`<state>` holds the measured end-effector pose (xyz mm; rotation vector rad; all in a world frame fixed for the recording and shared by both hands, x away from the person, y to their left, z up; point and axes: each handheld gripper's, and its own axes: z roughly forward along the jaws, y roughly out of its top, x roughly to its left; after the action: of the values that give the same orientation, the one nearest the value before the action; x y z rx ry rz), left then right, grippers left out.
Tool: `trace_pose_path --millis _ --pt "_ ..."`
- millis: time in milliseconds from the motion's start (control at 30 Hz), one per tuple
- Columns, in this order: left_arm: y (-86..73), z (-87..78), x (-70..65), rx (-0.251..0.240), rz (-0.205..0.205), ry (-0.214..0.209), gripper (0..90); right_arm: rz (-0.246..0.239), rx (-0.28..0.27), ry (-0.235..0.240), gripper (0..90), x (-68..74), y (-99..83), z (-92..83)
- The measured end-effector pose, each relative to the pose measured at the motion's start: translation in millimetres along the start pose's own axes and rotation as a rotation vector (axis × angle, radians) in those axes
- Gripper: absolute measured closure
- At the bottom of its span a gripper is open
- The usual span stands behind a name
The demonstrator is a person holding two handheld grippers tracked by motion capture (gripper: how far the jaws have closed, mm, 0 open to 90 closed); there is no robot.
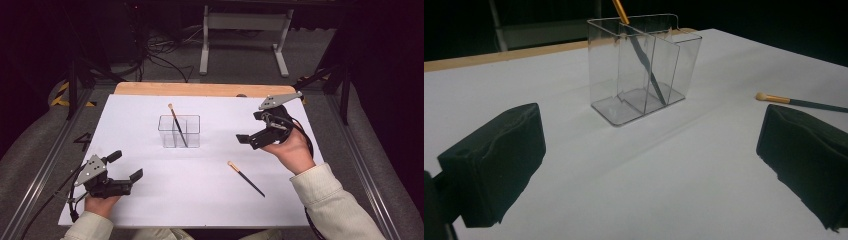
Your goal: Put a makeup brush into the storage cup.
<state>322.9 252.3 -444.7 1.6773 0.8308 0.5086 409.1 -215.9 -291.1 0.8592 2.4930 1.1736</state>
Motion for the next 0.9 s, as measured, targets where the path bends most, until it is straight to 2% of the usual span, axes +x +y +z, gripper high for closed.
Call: trace_pose_path --millis 200,500,900 --pt "-0.3 0.4 -0.2 0.003 0.003 -0.001 0.2 -0.037 0.075 -0.004 0.1 1.8 -1.1 2.8" --pt "-0.4 0.6 -0.2 0.004 0.004 -0.003 0.2 -0.025 0.164 0.0 0.1 0.4 -3.7 8.9" --pt "-0.5 -0.1 -0.8 0.007 0.006 0.003 0.2 -0.065 0.265 -0.008 0.2 3.0 -6.0 14.3"
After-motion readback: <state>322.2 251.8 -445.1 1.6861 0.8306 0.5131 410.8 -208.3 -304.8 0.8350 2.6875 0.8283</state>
